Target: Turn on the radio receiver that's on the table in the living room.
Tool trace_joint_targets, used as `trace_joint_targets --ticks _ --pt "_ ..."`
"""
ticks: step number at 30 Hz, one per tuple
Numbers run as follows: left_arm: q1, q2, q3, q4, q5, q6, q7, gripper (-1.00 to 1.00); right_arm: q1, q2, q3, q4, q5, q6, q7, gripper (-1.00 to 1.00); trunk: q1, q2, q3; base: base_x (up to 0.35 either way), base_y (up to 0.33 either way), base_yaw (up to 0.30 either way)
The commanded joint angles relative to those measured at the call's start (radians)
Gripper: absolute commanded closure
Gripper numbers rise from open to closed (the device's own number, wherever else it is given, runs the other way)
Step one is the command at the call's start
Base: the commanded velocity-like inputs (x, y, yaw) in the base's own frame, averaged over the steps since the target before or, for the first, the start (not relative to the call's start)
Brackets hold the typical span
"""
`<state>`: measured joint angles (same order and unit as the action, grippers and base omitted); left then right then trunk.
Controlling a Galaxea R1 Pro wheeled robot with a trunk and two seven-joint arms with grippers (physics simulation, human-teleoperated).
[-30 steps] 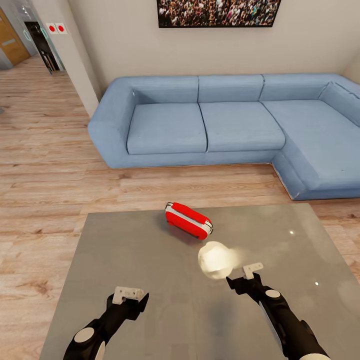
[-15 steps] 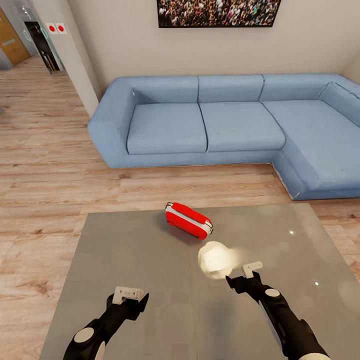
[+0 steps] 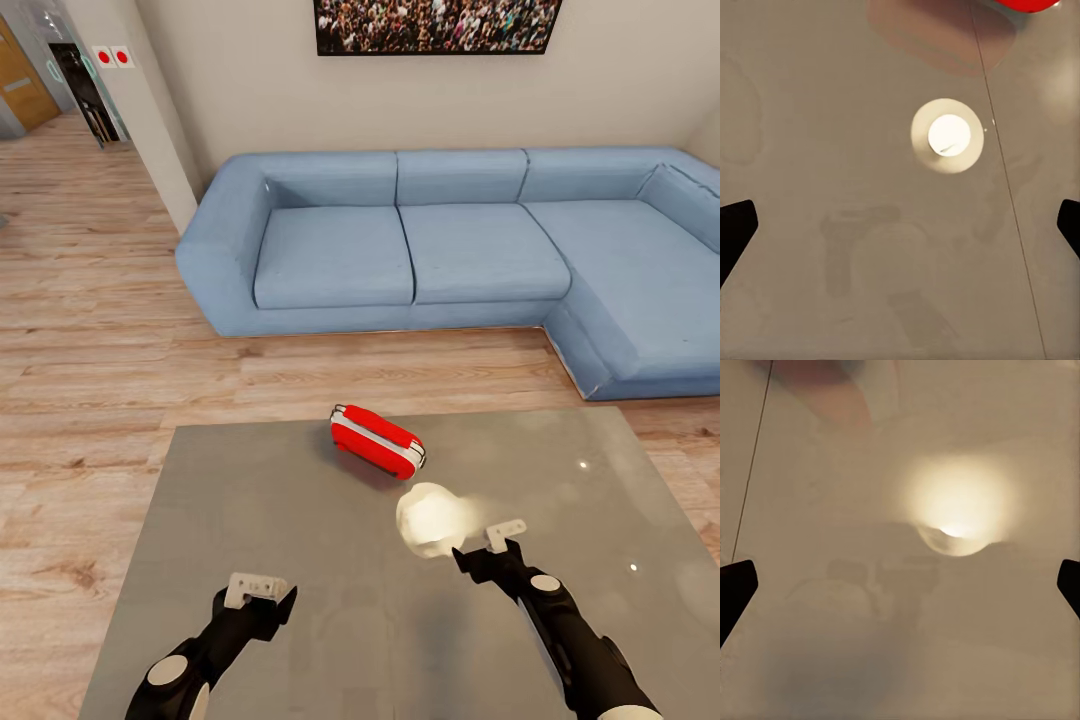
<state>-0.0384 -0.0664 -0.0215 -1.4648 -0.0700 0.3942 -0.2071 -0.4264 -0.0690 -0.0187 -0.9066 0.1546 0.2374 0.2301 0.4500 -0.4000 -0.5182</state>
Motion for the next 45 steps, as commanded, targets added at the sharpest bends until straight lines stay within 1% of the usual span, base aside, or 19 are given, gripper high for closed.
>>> trace_joint_targets --ticks 1,13,14,17,20,31,41,45 --pt "0.000 0.000 0.000 0.000 0.000 0.000 0.000 -1.00 0.000 0.000 0.000 0.000 0.000 0.000 0.000 -1.00 0.000 0.000 0.000 0.000 0.000 0.000" --pt "0.000 0.001 0.000 0.000 0.000 0.001 -0.001 -1.00 0.000 0.001 0.002 0.000 0.003 -0.001 0.001 -1.00 0.000 0.000 0.000 0.000 0.000 0.000" --pt "0.000 0.002 0.000 0.001 0.000 0.001 -0.002 -1.00 0.000 0.001 0.001 -0.001 0.003 0.039 -0.006 -1.00 0.000 0.000 0.000 0.000 0.000 0.000" --pt "0.000 0.002 0.000 0.001 -0.001 0.002 -0.001 -1.00 0.000 0.001 -0.002 -0.009 0.003 0.079 -0.009 -1.00 0.000 0.000 -0.003 0.000 0.000 0.000" --pt "0.000 0.002 0.000 0.001 -0.001 0.002 0.000 -1.00 0.000 0.001 -0.004 -0.034 0.002 0.101 -0.010 -1.00 0.000 0.000 -0.007 0.000 0.000 0.000" --pt "0.000 0.002 0.000 0.000 -0.001 0.000 0.000 -1.00 0.000 0.002 -0.001 -0.048 0.002 0.098 -0.017 -1.00 0.000 0.000 -0.025 0.000 0.000 0.000" --pt "0.000 0.002 0.000 0.000 -0.001 0.000 0.000 -1.00 0.001 0.002 -0.001 -0.085 0.003 0.100 -0.017 -1.00 0.000 0.000 -0.041 0.000 0.000 0.000" --pt "0.000 0.002 0.000 0.000 -0.001 0.000 0.000 -1.00 0.002 0.001 0.000 -0.117 0.003 0.102 -0.017 -1.00 0.000 0.000 -0.048 0.000 0.000 0.000"
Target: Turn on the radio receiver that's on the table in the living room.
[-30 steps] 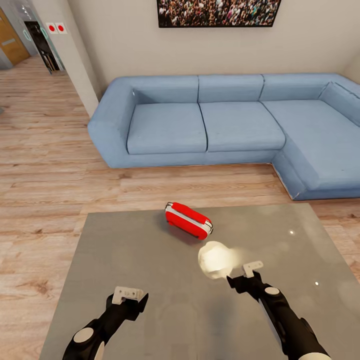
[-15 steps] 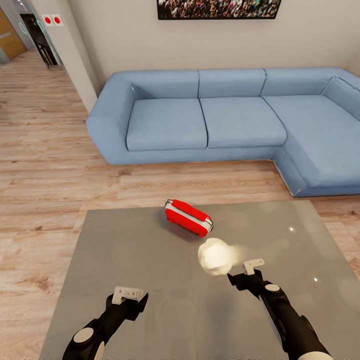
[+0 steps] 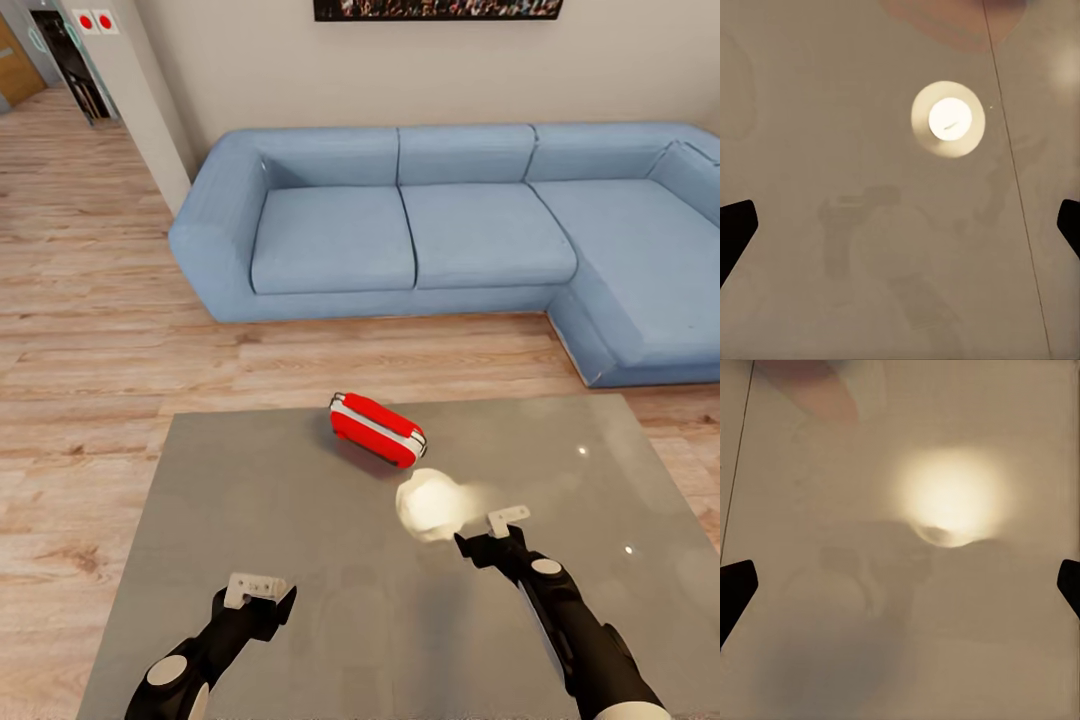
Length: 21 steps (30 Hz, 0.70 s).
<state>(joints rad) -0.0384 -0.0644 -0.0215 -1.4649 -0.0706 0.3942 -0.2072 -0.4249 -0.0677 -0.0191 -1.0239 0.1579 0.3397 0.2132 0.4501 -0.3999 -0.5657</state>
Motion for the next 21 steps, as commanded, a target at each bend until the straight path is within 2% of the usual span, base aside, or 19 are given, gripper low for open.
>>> trace_joint_targets --ticks 1,21 --pt "0.000 0.000 0.000 0.000 0.000 0.000 0.000 -1.00 0.000 0.000 0.000 -0.009 0.001 0.000 0.000 -1.00 0.000 0.000 -0.002 0.000 0.000 0.000" --pt "0.000 0.000 0.000 0.000 0.001 0.000 0.000 -1.00 0.000 0.000 0.002 -0.033 0.002 -0.001 -0.002 -1.00 0.000 0.000 -0.034 0.000 0.000 0.000"
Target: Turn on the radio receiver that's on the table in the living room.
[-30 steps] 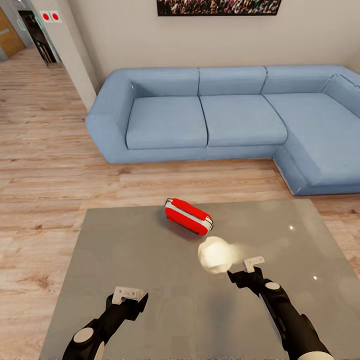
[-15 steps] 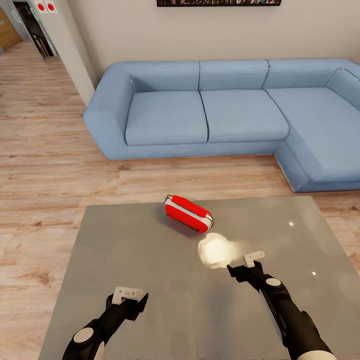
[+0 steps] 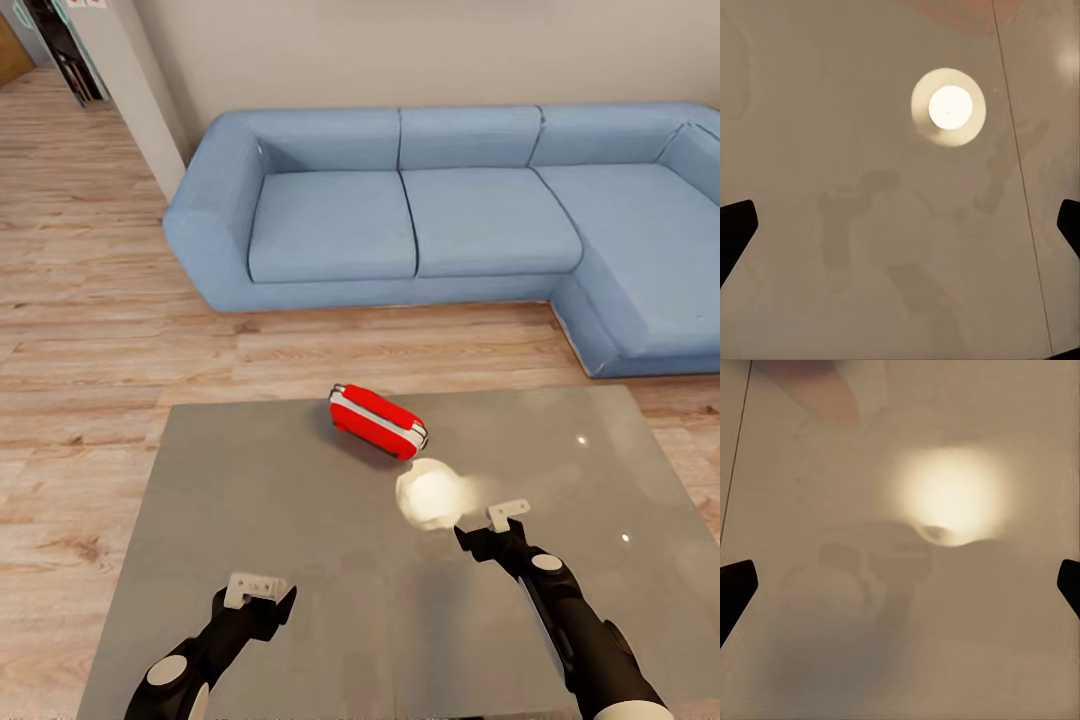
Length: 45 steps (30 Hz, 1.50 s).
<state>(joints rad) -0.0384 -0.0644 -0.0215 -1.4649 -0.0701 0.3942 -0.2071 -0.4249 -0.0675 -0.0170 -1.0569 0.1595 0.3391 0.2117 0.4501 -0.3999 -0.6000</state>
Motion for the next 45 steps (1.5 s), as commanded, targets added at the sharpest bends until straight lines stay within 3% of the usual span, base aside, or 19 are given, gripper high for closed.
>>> trace_joint_targets --ticks 1,36,42,45 --pt "0.000 0.000 0.000 0.000 0.000 0.000 0.000 -1.00 0.000 0.000 0.000 0.000 0.000 0.000 0.000 -1.00 0.000 0.000 -0.002 0.000 0.000 0.000" --pt "0.000 0.001 0.000 0.000 0.000 -0.002 0.000 -1.00 0.000 -0.006 -0.003 -0.020 0.000 -0.006 0.001 -1.00 0.000 0.000 -0.059 0.000 0.000 0.050" --pt "0.000 0.001 0.000 0.000 0.000 -0.001 0.000 -1.00 0.040 -0.007 -0.006 -0.142 -0.003 0.011 0.001 -1.00 0.000 0.000 -0.061 0.000 0.000 0.008" --pt "0.000 0.001 0.000 0.001 0.000 -0.001 0.000 -1.00 0.052 -0.008 -0.008 -0.180 -0.005 0.066 -0.007 -1.00 0.000 0.000 -0.062 0.000 0.000 0.001"
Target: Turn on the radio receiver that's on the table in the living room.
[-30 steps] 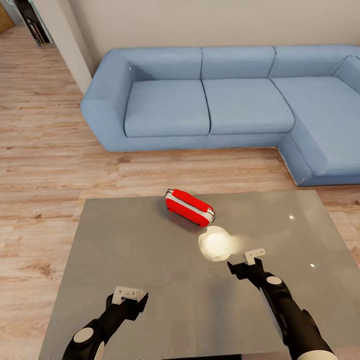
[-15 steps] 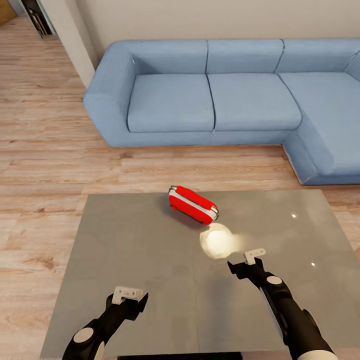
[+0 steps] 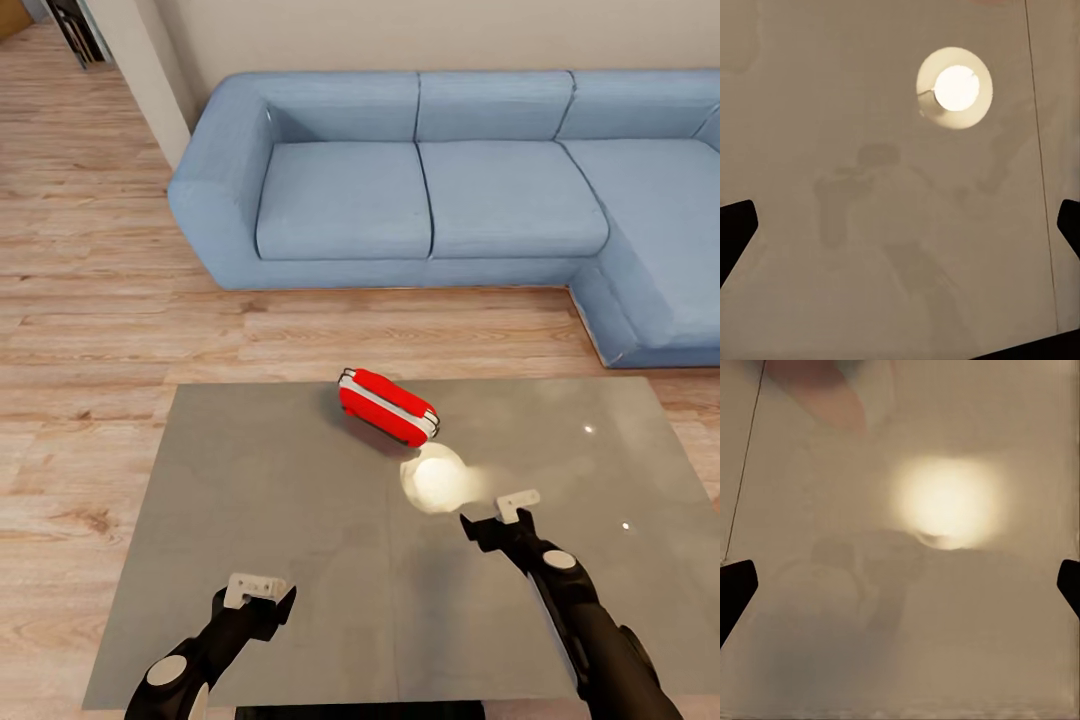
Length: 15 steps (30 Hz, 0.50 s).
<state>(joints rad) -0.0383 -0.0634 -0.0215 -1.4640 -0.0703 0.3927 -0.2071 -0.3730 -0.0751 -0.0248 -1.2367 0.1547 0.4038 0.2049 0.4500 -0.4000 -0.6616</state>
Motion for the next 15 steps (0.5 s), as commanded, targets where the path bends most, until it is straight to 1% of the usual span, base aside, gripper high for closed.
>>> trace_joint_targets --ticks 1,3,5,15 --pt "0.000 0.000 0.000 0.000 0.000 0.000 0.000 -1.00 0.001 0.000 0.000 -0.006 0.000 0.016 -0.004 -1.00 0.000 0.000 0.000 0.000 0.000 0.000" --pt "0.000 0.000 0.000 0.000 0.001 0.000 0.000 -1.00 0.004 0.000 -0.001 -0.022 -0.001 0.062 -0.023 -1.00 0.000 0.000 -0.001 0.000 0.000 0.000" --pt "0.000 0.000 0.000 0.000 0.001 0.000 0.000 -1.00 0.005 0.000 -0.001 -0.029 -0.001 0.077 -0.035 -1.00 0.000 0.000 -0.003 0.000 0.000 0.000" --pt "0.000 0.000 0.000 0.001 0.001 0.000 0.000 -1.00 0.006 0.000 -0.001 -0.032 -0.003 0.054 -0.044 -1.00 0.000 0.000 -0.019 0.000 0.000 0.000"
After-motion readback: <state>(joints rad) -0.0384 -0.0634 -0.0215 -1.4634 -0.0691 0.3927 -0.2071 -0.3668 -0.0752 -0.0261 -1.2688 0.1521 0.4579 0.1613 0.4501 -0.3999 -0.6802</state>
